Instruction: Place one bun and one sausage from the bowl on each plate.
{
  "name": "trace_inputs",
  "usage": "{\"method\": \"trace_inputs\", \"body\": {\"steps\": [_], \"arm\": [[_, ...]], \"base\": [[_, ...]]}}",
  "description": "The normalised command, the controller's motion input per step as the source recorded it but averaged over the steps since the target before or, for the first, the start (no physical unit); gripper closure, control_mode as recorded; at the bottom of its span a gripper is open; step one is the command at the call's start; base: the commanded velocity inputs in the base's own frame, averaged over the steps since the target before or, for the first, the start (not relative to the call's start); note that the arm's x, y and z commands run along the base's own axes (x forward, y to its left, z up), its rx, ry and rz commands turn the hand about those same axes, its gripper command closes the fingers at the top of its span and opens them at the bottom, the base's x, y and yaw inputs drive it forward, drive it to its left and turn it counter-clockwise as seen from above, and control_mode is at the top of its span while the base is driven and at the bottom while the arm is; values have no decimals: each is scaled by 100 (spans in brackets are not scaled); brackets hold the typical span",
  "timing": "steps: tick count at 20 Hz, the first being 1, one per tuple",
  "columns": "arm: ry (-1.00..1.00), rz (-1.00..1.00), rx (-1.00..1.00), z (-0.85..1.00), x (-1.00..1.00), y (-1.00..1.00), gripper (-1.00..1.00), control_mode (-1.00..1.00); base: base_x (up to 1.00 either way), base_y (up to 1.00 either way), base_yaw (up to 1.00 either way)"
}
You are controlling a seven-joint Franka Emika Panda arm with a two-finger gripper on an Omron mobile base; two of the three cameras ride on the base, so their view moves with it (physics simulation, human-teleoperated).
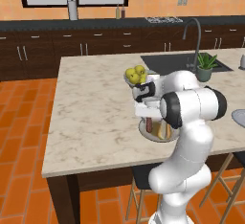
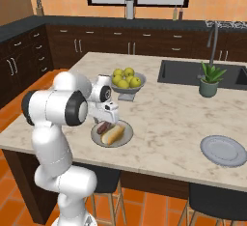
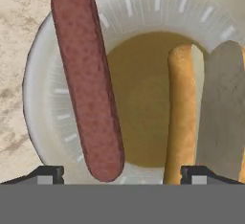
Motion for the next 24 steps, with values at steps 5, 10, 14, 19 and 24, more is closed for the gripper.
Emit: {"method": "trace_inputs", "body": {"steps": [5, 10, 14, 19, 24], "arm": [[-21, -5, 0, 75, -89, 0, -100, -100], [-24, -4, 2, 67, -100, -10, -100, -100], [-24, 0, 1, 100, -99, 0, -100, -100], [-25, 0, 0, 90, -86, 0, -100, -100], [-12, 0, 3, 34, -40, -5, -100, 100]], "base": [[0, 0, 0], [0, 0, 0], [0, 0, 0], [0, 0, 0], [-45, -33, 0]]}}
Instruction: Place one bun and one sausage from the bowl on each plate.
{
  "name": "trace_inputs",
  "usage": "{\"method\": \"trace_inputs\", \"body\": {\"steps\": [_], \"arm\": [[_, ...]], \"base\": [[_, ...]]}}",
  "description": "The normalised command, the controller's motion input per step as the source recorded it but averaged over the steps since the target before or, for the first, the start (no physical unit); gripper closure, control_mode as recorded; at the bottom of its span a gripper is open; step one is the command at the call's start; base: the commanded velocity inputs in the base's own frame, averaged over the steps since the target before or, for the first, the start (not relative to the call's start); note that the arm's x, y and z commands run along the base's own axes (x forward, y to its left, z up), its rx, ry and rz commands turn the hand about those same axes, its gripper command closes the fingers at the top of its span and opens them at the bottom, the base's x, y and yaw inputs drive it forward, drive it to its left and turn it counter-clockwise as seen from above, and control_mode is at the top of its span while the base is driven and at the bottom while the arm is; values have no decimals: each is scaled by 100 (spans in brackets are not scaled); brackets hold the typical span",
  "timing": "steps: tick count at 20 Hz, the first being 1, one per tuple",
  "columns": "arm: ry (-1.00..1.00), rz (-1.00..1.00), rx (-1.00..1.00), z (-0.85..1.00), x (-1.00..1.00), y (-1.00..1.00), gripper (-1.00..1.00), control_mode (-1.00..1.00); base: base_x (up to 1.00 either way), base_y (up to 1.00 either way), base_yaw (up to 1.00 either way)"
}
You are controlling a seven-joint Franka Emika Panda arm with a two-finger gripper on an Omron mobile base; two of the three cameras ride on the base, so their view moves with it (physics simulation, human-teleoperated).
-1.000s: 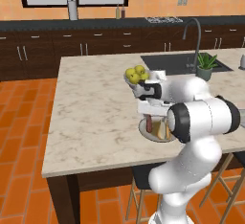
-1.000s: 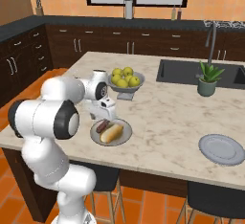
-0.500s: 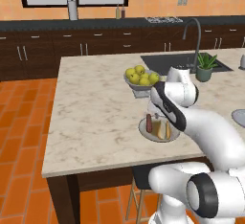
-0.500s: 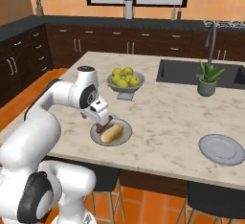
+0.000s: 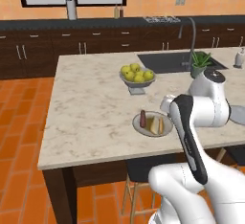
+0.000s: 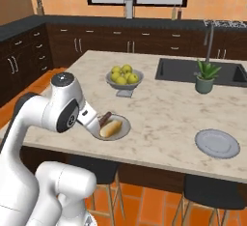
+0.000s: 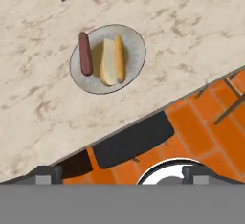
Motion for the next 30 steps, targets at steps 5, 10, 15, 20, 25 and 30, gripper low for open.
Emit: {"method": "trace_inputs", "body": {"steps": [5, 10, 15, 20, 25, 30], "arm": [[0, 0, 0, 0, 0, 0, -100, 100], [0, 0, 0, 0, 0, 0, -100, 100], [0, 0, 0, 0, 0, 0, -100, 100], [0, 0, 0, 0, 0, 0, -100, 100], [0, 0, 0, 0, 0, 0, -100, 100], [0, 0, 0, 0, 0, 0, -100, 100]], "base": [[-63, -100, 2], [-47, -100, 5], [-29, -100, 3], [-22, -100, 2], [-1, -100, 0], [12, -100, 0]]}}
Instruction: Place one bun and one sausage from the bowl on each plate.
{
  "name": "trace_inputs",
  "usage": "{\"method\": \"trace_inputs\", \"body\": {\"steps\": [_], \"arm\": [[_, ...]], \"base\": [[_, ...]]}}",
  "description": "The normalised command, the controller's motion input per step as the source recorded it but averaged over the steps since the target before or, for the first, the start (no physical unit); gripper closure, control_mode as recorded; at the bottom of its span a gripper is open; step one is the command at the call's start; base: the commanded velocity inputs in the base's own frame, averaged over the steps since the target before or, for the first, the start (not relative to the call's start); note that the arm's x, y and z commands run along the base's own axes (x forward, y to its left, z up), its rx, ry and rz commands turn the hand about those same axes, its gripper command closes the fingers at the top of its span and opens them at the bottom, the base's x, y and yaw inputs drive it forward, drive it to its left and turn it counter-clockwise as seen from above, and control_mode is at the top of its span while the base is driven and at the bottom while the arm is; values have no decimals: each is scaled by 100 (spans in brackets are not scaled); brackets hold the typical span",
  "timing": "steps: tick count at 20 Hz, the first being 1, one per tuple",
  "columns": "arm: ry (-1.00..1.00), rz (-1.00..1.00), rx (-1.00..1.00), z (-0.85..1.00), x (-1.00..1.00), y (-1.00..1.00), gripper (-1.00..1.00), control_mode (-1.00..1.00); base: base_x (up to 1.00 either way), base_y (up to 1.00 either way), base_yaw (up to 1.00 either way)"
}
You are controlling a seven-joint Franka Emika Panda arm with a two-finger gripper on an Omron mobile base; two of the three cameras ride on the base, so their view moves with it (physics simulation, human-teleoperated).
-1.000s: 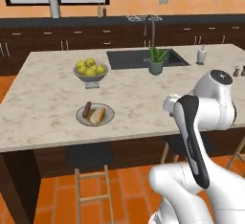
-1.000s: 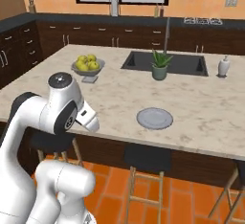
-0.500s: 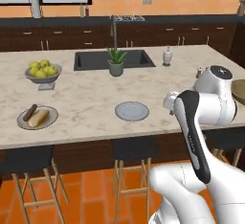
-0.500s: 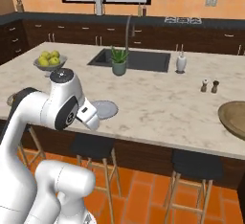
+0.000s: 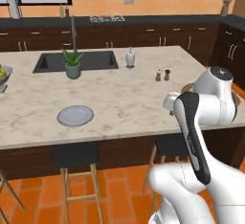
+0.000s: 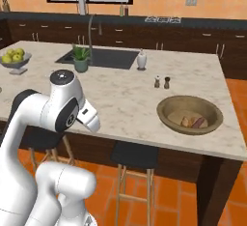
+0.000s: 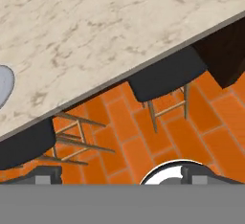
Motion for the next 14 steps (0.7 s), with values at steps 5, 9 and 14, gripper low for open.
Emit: {"method": "trace_inputs", "body": {"steps": [5, 9, 14], "arm": [[0, 0, 0, 0, 0, 0, -100, 100], [0, 0, 0, 0, 0, 0, -100, 100], [0, 0, 0, 0, 0, 0, -100, 100]], "base": [[37, -81, 0], [82, -12, 4], [32, -68, 9]]}}
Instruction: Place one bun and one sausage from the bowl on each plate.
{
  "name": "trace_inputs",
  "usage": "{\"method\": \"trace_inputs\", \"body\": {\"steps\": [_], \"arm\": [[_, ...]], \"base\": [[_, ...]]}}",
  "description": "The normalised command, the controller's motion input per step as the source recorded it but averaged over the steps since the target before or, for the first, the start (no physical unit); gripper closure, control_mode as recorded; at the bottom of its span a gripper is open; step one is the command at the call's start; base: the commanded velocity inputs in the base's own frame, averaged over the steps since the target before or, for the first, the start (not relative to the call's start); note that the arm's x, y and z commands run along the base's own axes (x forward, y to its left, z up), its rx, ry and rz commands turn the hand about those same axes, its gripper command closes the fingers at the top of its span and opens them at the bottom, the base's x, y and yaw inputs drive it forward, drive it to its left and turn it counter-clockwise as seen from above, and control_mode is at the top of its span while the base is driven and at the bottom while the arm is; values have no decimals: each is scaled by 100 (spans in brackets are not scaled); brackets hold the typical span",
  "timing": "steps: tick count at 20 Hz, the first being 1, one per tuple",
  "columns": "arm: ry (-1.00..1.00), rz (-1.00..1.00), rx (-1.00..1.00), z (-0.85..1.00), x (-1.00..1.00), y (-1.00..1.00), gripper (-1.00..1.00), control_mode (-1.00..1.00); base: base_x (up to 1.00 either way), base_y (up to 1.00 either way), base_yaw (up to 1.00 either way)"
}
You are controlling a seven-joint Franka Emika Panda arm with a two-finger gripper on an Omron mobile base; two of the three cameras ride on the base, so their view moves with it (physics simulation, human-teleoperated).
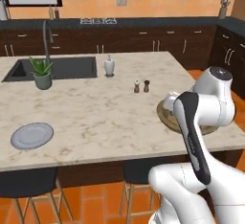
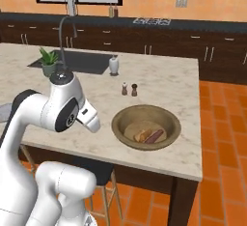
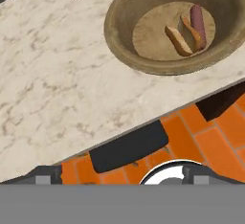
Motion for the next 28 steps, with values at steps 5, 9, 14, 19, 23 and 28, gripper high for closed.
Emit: {"method": "trace_inputs", "body": {"steps": [5, 9, 14, 19, 23, 28], "arm": [[5, 0, 1, 0, 20, -18, -100, -100], [16, 2, -2, -6, 41, -53, -100, -100], [27, 1, -20, -44, 25, -37, -100, -100], [8, 16, -16, -68, 17, -38, -100, -100], [19, 26, 2, -33, 58, -66, -100, -100], [18, 13, 0, -41, 84, -13, -100, -100]], "base": [[32, -29, 0], [0, 0, 0], [0, 0, 0], [0, 0, 0], [0, 0, 0], [0, 0, 0]]}}
